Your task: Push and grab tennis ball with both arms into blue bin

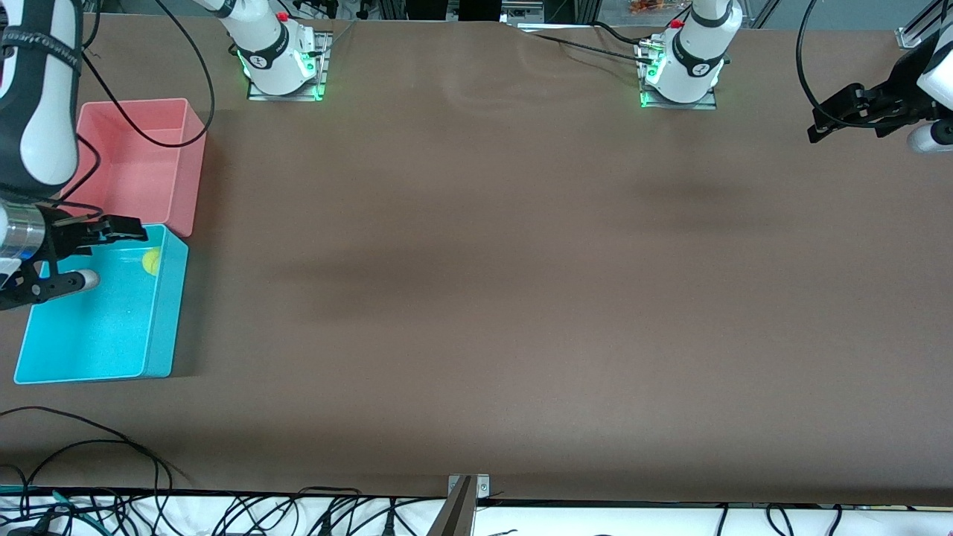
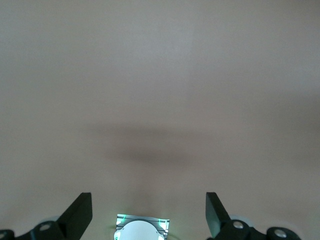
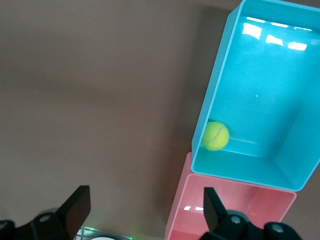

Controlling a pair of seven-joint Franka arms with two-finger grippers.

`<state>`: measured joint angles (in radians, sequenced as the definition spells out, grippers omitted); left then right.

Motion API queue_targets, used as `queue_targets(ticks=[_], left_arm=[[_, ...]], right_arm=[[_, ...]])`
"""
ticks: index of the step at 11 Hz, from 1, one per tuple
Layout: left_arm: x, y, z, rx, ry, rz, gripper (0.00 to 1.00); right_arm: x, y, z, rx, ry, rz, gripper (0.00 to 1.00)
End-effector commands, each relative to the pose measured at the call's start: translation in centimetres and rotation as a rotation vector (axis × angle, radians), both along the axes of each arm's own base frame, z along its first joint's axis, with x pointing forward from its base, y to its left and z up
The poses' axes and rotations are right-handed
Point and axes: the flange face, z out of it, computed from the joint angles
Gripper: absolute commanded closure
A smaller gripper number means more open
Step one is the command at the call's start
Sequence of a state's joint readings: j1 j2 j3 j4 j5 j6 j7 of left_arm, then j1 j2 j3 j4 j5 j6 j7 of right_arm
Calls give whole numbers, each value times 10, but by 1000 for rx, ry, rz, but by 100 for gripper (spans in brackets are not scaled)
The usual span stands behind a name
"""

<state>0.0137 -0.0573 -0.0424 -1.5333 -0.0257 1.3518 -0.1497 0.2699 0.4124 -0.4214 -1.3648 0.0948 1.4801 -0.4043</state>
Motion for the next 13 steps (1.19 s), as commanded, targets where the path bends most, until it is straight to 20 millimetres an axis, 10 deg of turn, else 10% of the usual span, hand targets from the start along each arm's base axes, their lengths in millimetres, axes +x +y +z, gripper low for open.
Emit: queue_targets(ticks=[1,10,13], left_arm=[[3,0,6,-23,5,0,0],[3,-5,6,-18,5,-9,0],[5,-13,3,-17,11,-22,0]], right_arm=[[-15,14,17,-112,42,-75,0],[-19,53,49,-187,17,-81,0],[-34,11,86,-15,-51,-161,0]])
